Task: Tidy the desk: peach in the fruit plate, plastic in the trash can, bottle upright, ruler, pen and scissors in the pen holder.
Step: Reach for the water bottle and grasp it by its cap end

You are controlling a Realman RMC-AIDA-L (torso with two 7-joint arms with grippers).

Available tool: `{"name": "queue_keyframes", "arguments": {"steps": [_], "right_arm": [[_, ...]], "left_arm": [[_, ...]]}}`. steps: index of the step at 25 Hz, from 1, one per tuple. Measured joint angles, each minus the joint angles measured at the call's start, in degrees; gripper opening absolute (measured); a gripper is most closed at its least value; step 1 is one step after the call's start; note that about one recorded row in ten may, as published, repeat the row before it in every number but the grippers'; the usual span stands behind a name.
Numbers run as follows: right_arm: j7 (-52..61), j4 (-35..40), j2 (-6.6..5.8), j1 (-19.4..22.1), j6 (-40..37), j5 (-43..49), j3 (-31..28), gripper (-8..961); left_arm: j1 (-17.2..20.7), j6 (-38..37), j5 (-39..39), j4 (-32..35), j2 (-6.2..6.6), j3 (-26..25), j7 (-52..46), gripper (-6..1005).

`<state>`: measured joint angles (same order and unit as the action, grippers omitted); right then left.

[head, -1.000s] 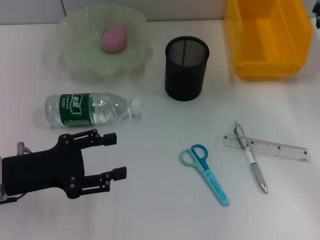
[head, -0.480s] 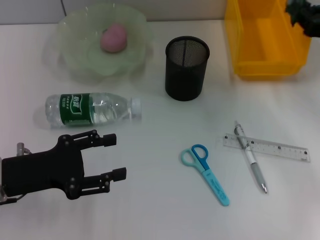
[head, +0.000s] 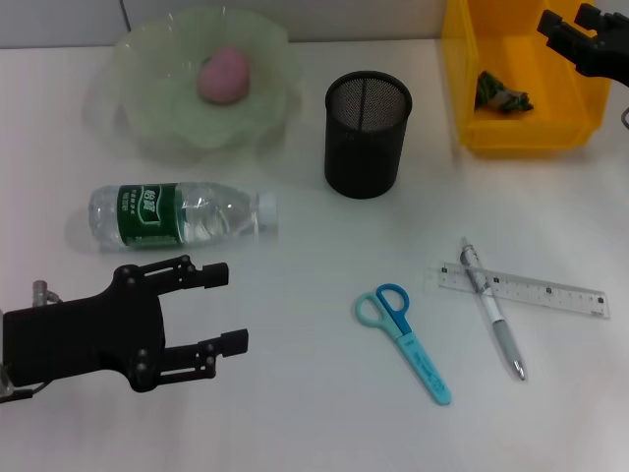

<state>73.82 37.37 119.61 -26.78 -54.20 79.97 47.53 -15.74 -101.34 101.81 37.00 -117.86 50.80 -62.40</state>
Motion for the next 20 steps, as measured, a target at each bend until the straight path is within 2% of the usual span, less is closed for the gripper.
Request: {"name": "queue_keyframes", "arguments": {"steps": [3, 4, 5, 6, 7, 8, 10, 11, 12, 17, 20], "right_arm": [[0.0, 0.1, -0.01, 0.8, -3.2, -0.9, -0.2, 560], [-0.3, 0.3, -0.15, 1.8, -7.8, -1.8, -0.1, 568], [-0.3, 0.3, -0.15, 1.8, -7.8, -1.8, -0.1, 577], [-0.8, 0.3, -0.25, 2.4, -11.2, -2.1, -0.2, 585], [-2.5, 0.3, -0.29, 3.7, -18.0, -2.3, -0.4, 585], [-2.5, 0.3, -0.29, 3.7, -18.0, -2.3, -0.4, 586], [-4.6, 0.3, -0.31, 5.8, -26.8, -2.6, -1.1, 586], [-4.6, 0.3, -0.31, 5.8, -26.8, -2.6, -1.1, 587], [-5.3, 0.1, -0.32, 7.4, -31.5, -2.6, -1.3, 589], [-5.6, -0.3, -0.32, 10.4, -36.7, -2.1, -0.8, 595], [-5.6, -0.5, -0.25, 11.0, -37.3, -1.4, -0.7, 599]], "left_arm": [[-0.1, 0.0, 0.0, 0.0, 0.00, 0.0, 0.0, 752], [-0.2, 0.0, -0.1, 0.0, 0.02, 0.0, 0.0, 752], [-0.2, 0.0, -0.1, 0.0, 0.02, 0.0, 0.0, 752], [-0.3, 0.0, -0.2, 0.0, 0.14, -0.1, 0.0, 752], [-0.3, 0.0, -0.2, 0.0, 0.15, -0.1, 0.0, 752], [-0.3, 0.0, -0.2, 0.0, 0.15, -0.1, 0.0, 752], [-0.4, 0.0, -0.2, 0.0, 0.17, -0.1, 0.0, 752], [-0.4, 0.0, -0.2, 0.0, 0.17, -0.1, 0.0, 752], [-0.4, 0.0, -0.2, 0.0, 0.17, -0.1, 0.0, 752], [-0.3, 0.1, -0.2, 0.0, 0.12, -0.7, 0.0, 753], [-0.3, 0.1, -0.2, 0.0, 0.09, -0.8, 0.0, 753]]}}
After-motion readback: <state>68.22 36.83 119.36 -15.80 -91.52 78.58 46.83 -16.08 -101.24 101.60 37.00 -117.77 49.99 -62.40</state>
